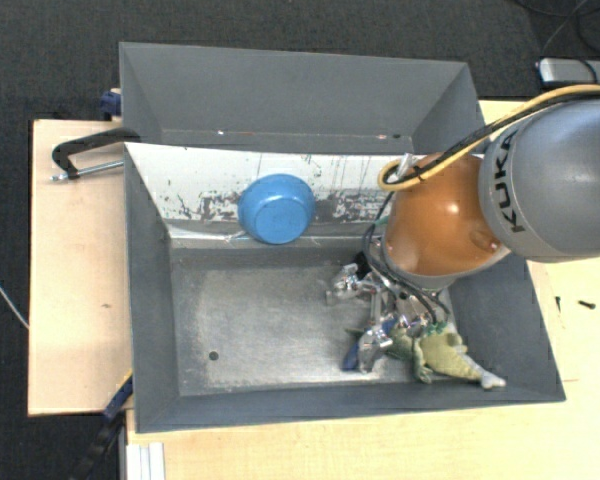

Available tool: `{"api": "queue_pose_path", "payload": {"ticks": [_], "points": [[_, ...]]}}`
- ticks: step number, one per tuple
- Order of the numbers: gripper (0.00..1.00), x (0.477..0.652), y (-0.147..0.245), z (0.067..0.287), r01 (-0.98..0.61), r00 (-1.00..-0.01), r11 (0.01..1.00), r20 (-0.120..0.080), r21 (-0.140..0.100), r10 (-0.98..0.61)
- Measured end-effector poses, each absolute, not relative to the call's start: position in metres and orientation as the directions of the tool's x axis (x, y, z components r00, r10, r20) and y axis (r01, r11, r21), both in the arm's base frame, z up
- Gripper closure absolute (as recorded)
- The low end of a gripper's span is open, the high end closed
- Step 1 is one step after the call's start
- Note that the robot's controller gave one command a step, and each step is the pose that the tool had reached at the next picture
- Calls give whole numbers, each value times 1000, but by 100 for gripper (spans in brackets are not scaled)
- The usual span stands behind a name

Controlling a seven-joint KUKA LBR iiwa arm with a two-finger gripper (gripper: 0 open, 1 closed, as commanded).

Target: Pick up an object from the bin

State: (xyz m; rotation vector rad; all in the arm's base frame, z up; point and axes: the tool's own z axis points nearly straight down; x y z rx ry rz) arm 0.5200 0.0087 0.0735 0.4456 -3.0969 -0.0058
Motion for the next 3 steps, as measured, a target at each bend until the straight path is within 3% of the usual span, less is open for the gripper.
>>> {"api": "queue_pose_path", "payload": {"ticks": [1,2,3], "points": [[100,524,9,74,-282,-959,959,-3,2,-282],[100,586,-32,197,-793,-609,609,-7,-9,-793],[100,589,-85,289,-734,-679,679,-8,-12,-734]]}}
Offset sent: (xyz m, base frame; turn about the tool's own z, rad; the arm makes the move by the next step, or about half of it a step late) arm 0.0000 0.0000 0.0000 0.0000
